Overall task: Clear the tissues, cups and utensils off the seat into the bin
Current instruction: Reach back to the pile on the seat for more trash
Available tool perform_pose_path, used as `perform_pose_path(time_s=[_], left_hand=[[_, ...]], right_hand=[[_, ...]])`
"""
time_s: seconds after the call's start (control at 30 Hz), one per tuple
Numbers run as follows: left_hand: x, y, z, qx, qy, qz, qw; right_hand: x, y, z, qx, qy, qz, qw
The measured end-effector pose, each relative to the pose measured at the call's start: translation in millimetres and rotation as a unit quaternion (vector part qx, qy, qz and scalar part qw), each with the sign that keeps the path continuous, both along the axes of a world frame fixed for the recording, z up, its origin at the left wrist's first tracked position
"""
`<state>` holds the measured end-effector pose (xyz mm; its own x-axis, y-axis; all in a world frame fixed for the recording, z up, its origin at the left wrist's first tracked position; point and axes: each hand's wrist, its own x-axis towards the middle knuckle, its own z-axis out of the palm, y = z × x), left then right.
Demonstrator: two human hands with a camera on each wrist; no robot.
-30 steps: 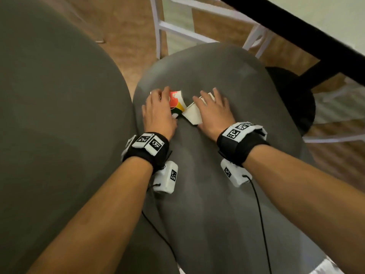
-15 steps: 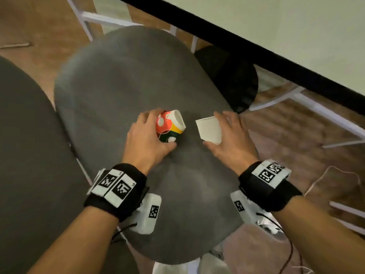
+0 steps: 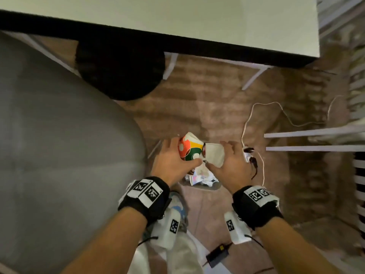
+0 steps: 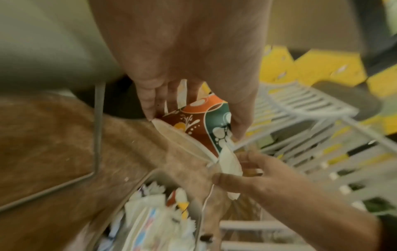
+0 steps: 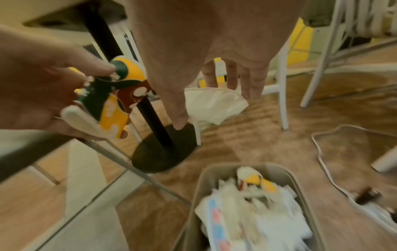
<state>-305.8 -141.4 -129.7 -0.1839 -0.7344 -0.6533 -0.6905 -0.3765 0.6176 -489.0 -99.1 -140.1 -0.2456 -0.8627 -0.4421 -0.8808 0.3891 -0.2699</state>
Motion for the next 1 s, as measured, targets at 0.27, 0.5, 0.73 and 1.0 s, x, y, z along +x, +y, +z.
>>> perform_pose_path(time_s=[0.27,0.5,0.73,1.0], left_hand=[[-64.5,6.4,-110.4,0.053,-0.048,-0.072,0.995],[-97.6,-11.0,-167.1,0.04,-0.107,-0.236,0.965],[-91.3,1.9,-187.0,0.019,-0.175,-0.268,0.947],[-36.3,42.7,-128.9,0.013,-0.124,-0.188,0.974]], right_hand=[[-17.8,43.8,-102.7,0.123,-0.05,0.004,0.991],[-38.2,40.7,-155.6,0.167,-0.08,-0.043,0.982],[-48.7,54.0,-158.9,0.227,-0.118,-0.04,0.966],[-55.4,84.6,-105.8,0.195,-0.147,-0.082,0.966]])
